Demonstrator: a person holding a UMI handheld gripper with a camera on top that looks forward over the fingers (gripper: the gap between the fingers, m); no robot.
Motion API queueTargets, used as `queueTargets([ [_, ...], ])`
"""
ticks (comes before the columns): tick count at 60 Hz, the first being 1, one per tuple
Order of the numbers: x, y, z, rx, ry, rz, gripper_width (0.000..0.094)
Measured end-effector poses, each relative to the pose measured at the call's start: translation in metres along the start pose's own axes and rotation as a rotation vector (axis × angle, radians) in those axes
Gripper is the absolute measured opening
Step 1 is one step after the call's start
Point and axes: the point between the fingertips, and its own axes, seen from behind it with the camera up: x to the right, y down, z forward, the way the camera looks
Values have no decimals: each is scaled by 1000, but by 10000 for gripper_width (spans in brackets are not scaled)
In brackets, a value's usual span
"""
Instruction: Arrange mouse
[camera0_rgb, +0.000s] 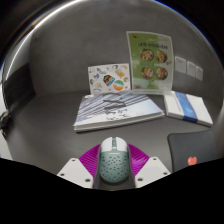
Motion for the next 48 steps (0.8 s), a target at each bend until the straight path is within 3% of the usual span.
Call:
queueTargets([
  [5, -15, -18, -27, 64, -54, 2, 395],
  [14, 10, -98, -125, 293, -9, -96, 393],
  [21, 106, -136, -177, 392, 141, -107, 391],
  [25, 171, -123, -191, 368, 234, -74, 390],
  [30, 236, -70, -165, 276, 287, -16, 390],
  [37, 277, 1, -125, 120, 267, 47, 390],
  [45, 286, 44, -95, 40, 259, 83, 392],
  [48, 289, 44, -93, 55, 263, 90, 402],
])
